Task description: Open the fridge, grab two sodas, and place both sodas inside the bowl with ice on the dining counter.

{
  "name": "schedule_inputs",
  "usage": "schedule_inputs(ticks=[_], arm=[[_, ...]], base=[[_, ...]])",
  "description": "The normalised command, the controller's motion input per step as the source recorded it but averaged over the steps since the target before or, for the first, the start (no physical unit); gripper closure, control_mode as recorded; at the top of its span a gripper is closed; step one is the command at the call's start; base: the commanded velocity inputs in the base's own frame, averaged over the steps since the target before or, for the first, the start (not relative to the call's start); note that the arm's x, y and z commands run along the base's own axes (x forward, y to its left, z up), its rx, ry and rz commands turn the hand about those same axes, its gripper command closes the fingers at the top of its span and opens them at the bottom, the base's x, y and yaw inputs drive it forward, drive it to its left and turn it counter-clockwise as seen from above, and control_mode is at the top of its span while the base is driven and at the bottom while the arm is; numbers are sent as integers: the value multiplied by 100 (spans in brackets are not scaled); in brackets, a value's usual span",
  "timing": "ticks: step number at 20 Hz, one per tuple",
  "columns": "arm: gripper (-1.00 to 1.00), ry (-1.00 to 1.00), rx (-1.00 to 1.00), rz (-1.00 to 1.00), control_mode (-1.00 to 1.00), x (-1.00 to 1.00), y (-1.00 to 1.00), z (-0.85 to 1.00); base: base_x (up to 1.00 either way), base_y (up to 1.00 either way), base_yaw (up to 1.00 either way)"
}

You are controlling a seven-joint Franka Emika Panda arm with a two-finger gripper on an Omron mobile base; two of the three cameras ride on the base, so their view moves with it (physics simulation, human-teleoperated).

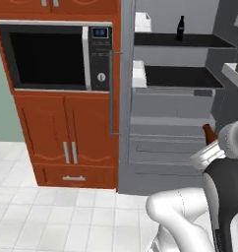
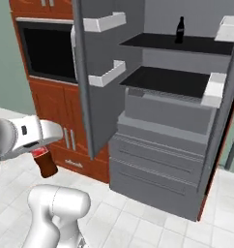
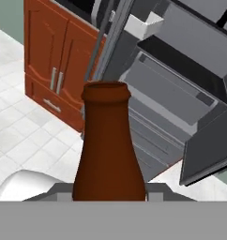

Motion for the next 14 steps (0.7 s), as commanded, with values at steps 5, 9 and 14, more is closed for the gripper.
schedule_inputs(ticks=[5, 9, 14], arm=[[100, 0, 0, 0, 100, 0, 0, 0], [100, 0, 0, 0, 100, 0, 0, 0], [100, 0, 0, 0, 100, 0, 0, 0]], base=[[-25, 65, 52], [-5, 68, 53], [0, 61, 53]])
